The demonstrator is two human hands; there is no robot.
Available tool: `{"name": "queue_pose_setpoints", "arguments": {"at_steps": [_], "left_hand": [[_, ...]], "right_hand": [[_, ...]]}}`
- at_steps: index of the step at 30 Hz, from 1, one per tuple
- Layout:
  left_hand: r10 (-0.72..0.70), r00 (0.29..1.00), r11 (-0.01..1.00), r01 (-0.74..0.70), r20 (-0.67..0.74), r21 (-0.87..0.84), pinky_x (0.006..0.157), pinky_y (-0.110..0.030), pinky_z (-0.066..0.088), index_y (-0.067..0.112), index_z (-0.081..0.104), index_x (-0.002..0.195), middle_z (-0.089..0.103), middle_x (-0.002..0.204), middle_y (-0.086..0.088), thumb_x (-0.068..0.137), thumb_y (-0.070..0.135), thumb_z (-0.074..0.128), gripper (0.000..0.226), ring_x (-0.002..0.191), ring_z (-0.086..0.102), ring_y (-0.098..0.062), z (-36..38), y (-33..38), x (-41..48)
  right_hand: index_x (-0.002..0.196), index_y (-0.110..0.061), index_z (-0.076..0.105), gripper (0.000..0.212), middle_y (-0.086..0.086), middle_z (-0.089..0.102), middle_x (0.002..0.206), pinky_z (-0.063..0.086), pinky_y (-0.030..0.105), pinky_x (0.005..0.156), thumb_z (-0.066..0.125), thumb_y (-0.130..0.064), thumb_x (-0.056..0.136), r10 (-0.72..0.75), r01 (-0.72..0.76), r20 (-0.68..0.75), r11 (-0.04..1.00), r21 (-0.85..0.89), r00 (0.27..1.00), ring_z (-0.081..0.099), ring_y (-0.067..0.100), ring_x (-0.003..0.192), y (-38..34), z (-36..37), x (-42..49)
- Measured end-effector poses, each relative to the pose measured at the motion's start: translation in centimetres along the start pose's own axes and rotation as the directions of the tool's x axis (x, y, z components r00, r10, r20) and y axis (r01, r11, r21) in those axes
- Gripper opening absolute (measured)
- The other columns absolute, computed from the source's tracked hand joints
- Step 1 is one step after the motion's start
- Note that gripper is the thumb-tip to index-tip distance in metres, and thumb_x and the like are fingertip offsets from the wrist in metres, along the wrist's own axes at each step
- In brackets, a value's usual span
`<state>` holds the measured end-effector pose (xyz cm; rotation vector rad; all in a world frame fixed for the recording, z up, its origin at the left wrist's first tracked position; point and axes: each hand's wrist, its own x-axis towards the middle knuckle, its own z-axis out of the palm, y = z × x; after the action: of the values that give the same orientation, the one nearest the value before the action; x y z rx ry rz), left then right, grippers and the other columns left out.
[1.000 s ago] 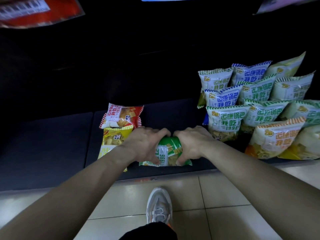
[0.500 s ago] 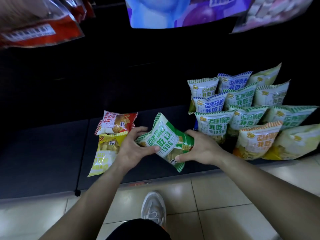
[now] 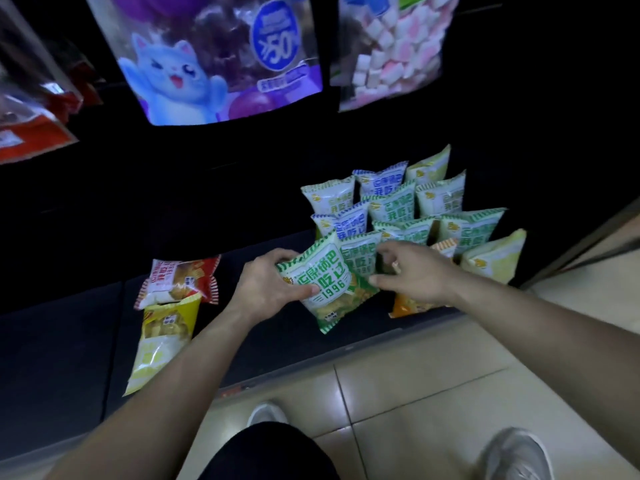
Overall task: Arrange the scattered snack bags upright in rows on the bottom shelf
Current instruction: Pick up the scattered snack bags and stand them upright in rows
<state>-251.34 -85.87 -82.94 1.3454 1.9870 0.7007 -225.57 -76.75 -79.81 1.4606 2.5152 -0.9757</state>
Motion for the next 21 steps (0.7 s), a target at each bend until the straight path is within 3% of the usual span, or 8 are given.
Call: {"name": "queue_pose_setpoints", "arguments": {"at_steps": [4, 9, 17, 21], "left_hand": [[-0.031, 0.998, 0.980, 0.020, 0.056, 0.196, 0.070, -0.019, 0.047, 0.030, 0.059, 0.124, 0.067, 0.109, 0.009, 0.058, 0.053, 0.089, 0.076, 0.090, 0.062, -0.006, 2.9, -0.1, 1.6], [0.011, 0.993, 0.922, -0.057, 0.121, 0.383, 0.088, -0.031, 0.051, 0.027, 0.051, 0.138, 0.057, 0.136, 0.000, 0.065, 0.057, 0.084, 0.086, 0.115, 0.059, -0.020, 7.8, 1.3, 3.0], [-0.003, 0.989, 0.903, -0.060, 0.146, 0.426, 0.099, -0.035, 0.048, 0.028, 0.047, 0.143, 0.049, 0.146, 0.001, 0.066, 0.060, 0.082, 0.090, 0.126, 0.053, -0.022, 9.7, 0.9, 3.5], [-0.010, 0.994, 0.893, -0.042, 0.113, 0.448, 0.096, -0.041, 0.050, 0.032, 0.043, 0.143, 0.040, 0.147, 0.004, 0.067, 0.063, 0.079, 0.089, 0.124, 0.051, -0.024, 9.9, 0.9, 3.1]], "right_hand": [[0.150, -0.024, 0.035, 0.070, 0.002, 0.048, 0.144, 0.043, 0.032, 0.093, 0.059, -0.054, 0.092, 0.043, -0.046, -0.018, 0.987, -0.156, 0.999, 0.052, 0.020, 0.123, 3.0, -2.8, -1.4], [0.147, -0.024, 0.038, 0.068, 0.003, 0.047, 0.142, 0.043, 0.035, 0.097, 0.060, -0.054, 0.090, 0.095, -0.101, -0.033, 0.958, -0.268, 0.995, 0.048, 0.022, 0.127, 8.1, -4.0, -3.3], [0.145, -0.027, 0.041, 0.064, 0.007, 0.049, 0.137, 0.043, 0.034, 0.094, 0.063, -0.048, 0.090, 0.128, -0.138, -0.062, 0.971, -0.197, 0.990, 0.049, 0.025, 0.126, 10.4, -3.6, -3.5], [0.145, -0.026, 0.041, 0.065, 0.005, 0.048, 0.140, 0.044, 0.036, 0.098, 0.062, -0.051, 0.089, 0.119, -0.132, -0.078, 0.971, -0.200, 0.990, 0.048, 0.024, 0.128, 10.1, -3.7, -3.0]]}}
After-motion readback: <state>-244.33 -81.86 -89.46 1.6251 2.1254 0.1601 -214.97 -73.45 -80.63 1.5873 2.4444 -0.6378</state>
